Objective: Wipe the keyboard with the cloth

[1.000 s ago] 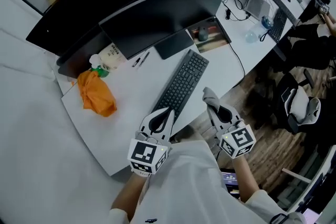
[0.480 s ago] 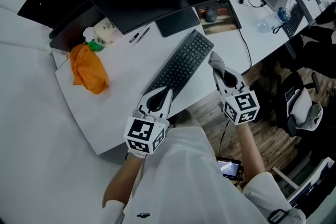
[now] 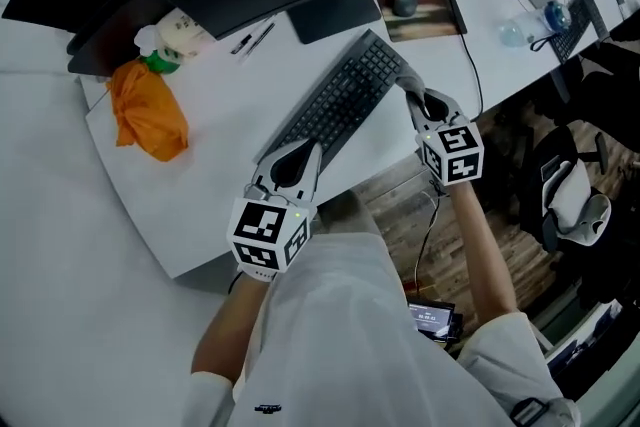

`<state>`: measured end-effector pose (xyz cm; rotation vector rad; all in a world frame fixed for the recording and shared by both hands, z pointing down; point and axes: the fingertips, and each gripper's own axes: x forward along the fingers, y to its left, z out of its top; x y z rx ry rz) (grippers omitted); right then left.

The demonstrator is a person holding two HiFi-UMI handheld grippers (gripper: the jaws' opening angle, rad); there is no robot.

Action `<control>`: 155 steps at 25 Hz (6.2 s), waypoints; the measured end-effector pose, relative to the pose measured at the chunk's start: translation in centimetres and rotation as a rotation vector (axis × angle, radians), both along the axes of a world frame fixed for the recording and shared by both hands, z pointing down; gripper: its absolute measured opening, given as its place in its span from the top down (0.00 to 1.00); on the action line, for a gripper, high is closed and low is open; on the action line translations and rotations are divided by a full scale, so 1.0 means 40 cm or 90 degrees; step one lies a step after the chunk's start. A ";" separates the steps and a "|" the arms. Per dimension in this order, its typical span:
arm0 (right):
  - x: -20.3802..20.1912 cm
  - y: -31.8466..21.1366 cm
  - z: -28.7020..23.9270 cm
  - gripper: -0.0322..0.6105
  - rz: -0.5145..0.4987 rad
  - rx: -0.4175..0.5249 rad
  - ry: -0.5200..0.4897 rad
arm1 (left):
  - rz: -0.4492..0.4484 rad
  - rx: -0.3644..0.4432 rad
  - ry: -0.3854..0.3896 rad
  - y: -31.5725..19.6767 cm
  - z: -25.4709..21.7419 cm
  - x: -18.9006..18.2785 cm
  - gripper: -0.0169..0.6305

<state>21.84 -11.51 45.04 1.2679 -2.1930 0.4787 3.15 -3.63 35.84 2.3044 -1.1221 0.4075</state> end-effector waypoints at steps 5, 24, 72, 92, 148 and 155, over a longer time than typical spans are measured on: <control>0.019 -0.062 0.085 0.90 0.000 -0.019 0.050 | -0.009 -0.020 -0.004 -0.020 0.044 -0.001 0.95; 0.094 -0.172 0.330 0.91 -0.034 -0.111 0.267 | -0.011 -0.063 -0.026 -0.021 0.138 -0.022 0.95; -0.257 0.234 0.343 0.91 -0.279 -0.206 0.201 | -0.067 -0.079 -0.024 0.088 0.149 -0.139 0.95; -0.450 0.450 0.335 0.91 -0.390 -0.269 0.120 | -0.110 -0.109 -0.037 0.160 0.184 -0.200 0.95; -0.416 0.188 0.299 0.91 -0.288 -0.411 -0.070 | -0.110 -0.113 -0.033 0.110 0.177 -0.191 0.95; -0.318 0.074 0.298 0.91 -0.251 -0.387 -0.033 | -0.099 -0.118 -0.035 0.073 0.181 -0.178 0.95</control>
